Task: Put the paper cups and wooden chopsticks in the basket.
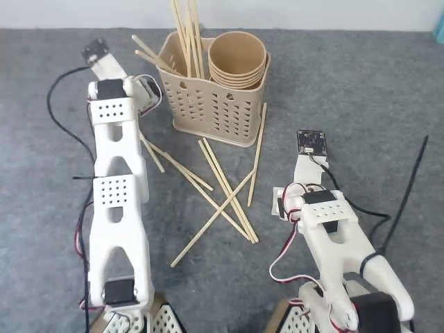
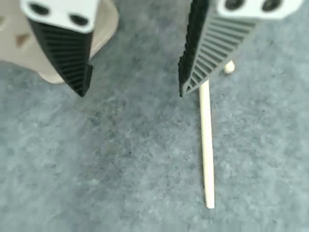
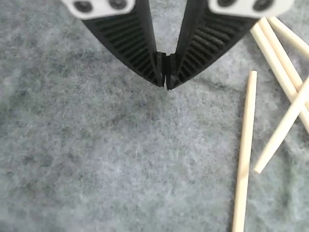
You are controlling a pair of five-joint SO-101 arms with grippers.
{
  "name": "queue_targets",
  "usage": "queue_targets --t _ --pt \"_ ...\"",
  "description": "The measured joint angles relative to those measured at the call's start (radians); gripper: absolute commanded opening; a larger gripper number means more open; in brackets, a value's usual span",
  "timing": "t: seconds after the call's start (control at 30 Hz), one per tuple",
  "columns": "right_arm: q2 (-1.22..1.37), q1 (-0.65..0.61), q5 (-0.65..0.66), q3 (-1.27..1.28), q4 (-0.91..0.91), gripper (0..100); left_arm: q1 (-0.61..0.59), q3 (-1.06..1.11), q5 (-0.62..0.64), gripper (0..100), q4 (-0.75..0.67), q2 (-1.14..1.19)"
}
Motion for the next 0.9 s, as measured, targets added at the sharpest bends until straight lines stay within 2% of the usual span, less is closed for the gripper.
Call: queue_targets --t 0.17,0.37,0.63,0.9 --pt "0.0 0.0 0.0 0.0 0.0 0.8 0.0 -0.008 0.0 20 0.098 -0.005" --pt "0.0 0.0 0.0 0.0 0.0 0.8 -0.04 -0.008 0.0 7 0.112 -0.018" --pt "0.0 0.0 0.0 0.0 0.0 0.8 -0.06 -0.008 0.0 10 0.112 -0.008" --pt "0.0 0.0 0.0 0.0 0.0 0.8 -0.063 -0.008 0.0 11 0.021 0.049"
